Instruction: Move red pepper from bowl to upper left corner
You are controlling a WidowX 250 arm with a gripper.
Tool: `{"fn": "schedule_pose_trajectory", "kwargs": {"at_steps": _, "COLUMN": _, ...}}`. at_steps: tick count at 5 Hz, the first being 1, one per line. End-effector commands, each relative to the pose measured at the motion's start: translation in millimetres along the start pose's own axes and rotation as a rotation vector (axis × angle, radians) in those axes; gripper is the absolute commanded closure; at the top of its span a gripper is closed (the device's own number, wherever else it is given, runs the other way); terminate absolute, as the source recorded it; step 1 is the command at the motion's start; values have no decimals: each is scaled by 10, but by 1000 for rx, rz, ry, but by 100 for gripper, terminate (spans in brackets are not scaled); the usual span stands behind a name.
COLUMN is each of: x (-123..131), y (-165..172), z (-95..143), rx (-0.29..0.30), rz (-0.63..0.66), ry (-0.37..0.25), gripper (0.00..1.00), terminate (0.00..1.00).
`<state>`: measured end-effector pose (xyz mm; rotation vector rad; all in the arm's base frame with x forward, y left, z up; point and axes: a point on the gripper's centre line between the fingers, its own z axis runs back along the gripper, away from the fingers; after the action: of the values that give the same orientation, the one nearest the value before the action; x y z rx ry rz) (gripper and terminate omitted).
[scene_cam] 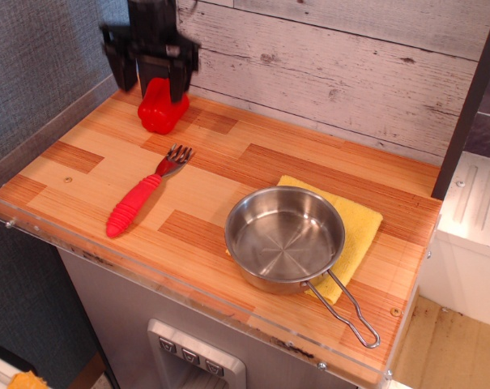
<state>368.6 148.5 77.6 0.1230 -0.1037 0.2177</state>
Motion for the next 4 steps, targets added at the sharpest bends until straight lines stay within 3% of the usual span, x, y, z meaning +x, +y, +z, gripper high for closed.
{"fn": "schedule_pose_trajectory", "kwargs": {"at_steps": 1, "x": -387, "y": -363, "z": 680, "rx": -39, "rz": 3, "ry": -83, "gripper": 0, "terminate": 0}}
{"fn": "schedule_pose_trajectory", "kwargs": {"at_steps": 2, "x": -548, "y": -633, "z": 602, "rx": -71, "rz": -13, "ry": -21, "gripper": 0, "terminate": 0}}
{"fn": "schedule_pose_trajectory", "kwargs": {"at_steps": 4, "x": -631, "y": -705, "z": 573, "rx": -59, "rz": -30, "ry": -5, "gripper": 0, "terminate": 0}}
